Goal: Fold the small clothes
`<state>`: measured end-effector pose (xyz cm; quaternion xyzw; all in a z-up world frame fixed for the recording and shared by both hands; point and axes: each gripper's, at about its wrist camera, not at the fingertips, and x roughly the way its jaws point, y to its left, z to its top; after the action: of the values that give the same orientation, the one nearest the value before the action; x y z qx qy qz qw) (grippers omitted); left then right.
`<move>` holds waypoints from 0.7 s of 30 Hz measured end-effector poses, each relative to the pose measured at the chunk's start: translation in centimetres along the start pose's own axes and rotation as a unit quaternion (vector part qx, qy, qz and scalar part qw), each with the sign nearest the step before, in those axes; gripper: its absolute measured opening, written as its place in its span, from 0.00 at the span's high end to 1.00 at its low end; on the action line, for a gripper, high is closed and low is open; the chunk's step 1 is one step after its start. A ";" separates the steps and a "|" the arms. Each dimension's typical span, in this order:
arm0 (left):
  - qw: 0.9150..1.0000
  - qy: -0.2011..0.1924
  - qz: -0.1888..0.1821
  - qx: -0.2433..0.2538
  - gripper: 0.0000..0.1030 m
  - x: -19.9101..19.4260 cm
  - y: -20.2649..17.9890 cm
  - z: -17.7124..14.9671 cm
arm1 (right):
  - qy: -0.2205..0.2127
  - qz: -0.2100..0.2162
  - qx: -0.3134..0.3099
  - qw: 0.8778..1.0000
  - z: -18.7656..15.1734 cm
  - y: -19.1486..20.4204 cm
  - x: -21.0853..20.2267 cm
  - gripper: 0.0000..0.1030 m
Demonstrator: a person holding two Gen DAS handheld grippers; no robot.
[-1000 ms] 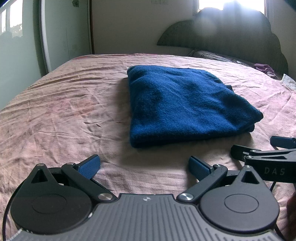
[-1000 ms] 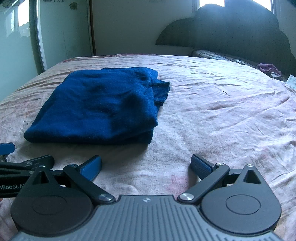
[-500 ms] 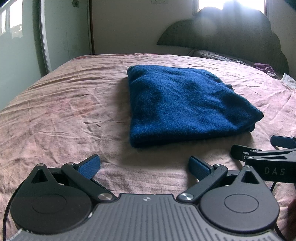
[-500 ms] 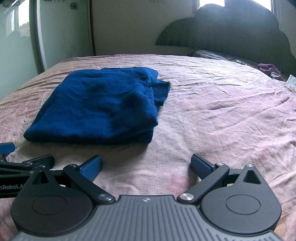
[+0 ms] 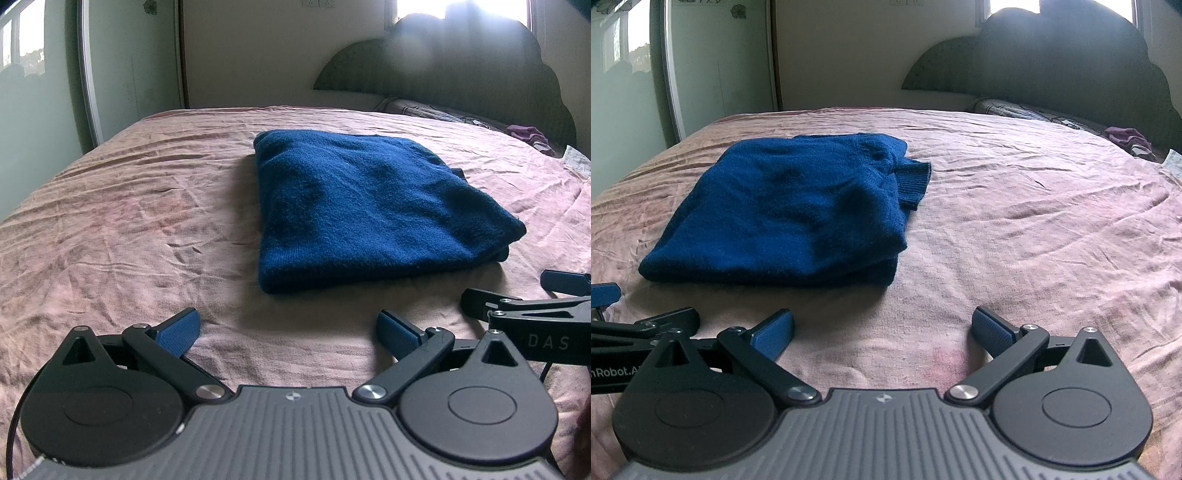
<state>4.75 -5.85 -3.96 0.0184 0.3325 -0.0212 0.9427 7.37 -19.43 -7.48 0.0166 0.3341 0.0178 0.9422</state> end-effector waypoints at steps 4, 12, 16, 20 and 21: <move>1.000 0.000 0.002 0.001 0.00 -0.1 -0.1 0.0 | -0.002 0.001 0.003 1.000 -0.1 0.0 -0.1 0.00; 1.000 0.000 0.002 0.002 0.00 -0.2 0.0 0.0 | -0.004 0.001 0.005 1.000 -0.1 -0.1 -0.2 0.00; 1.000 0.000 0.002 0.002 0.00 -0.2 0.0 0.0 | -0.003 -0.002 0.002 1.000 -0.2 0.0 -0.3 0.00; 1.000 0.000 0.001 0.002 0.00 -0.2 0.0 0.0 | -0.003 -0.003 0.002 1.000 -0.2 0.1 -0.2 0.00; 1.000 0.000 0.001 0.002 0.00 -0.3 0.0 0.0 | -0.003 -0.003 0.001 1.000 -0.2 0.1 -0.2 0.00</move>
<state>4.51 -5.87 -3.80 0.0204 0.3329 -0.0209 0.9425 7.04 -19.31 -7.49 0.0169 0.3317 0.0145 0.9431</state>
